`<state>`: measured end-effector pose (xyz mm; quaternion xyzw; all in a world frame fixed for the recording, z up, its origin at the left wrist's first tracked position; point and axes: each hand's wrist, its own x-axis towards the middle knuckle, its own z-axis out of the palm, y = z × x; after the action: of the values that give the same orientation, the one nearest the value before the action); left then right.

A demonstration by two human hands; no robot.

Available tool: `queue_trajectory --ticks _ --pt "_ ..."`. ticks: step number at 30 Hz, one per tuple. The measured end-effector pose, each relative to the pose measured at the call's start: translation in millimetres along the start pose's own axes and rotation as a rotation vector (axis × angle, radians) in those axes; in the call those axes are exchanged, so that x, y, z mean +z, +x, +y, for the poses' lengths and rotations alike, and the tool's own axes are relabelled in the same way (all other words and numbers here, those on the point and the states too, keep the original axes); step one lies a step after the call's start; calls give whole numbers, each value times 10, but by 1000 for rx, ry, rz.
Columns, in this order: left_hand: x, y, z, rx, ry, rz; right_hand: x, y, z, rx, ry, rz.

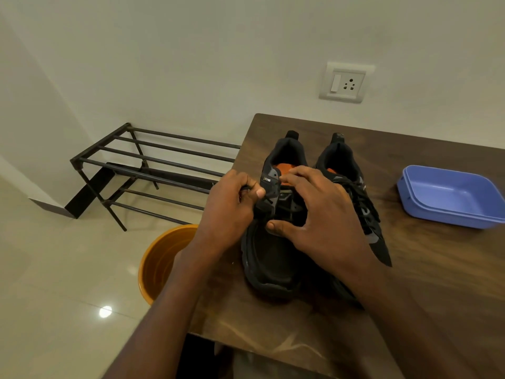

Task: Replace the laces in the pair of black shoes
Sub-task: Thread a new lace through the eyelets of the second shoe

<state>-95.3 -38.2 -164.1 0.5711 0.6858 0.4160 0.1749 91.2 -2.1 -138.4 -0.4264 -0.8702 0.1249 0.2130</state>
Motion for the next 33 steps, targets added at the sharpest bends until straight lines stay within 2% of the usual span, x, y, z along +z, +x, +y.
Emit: queue_trajectory --ticks 3,7,12,14,18,21,23,26,30,31,33 --pt "-15 24 -29 3 10 14 7 -52 -133 -83 -78 8" --pt "-38 38 -76 16 9 36 162 -90 -326 -4 -214 -87" --pt "-18 10 -85 -22 25 -18 147 -79 -374 39 -175 15" --pt "-19 6 -73 -27 26 -13 134 -85 -365 92 -115 6" --pt "-9 -5 -101 -52 85 -27 94 -82 -325 253 289 63" --pt "-12 -11 -95 -88 175 -19 -23 -72 -290 334 431 25" --pt "-6 -25 -76 -102 216 -2 -102 -72 -249 364 446 -36" --pt "12 -52 -14 -77 262 29 -214 -88 -235 386 266 -154" --pt "40 -68 28 -74 320 52 -293 -122 -252 374 61 -160" --pt "45 -78 35 -69 322 52 -314 -137 -246 386 87 -154" --pt "37 -101 46 -89 348 47 -373 -135 -200 483 361 -172"
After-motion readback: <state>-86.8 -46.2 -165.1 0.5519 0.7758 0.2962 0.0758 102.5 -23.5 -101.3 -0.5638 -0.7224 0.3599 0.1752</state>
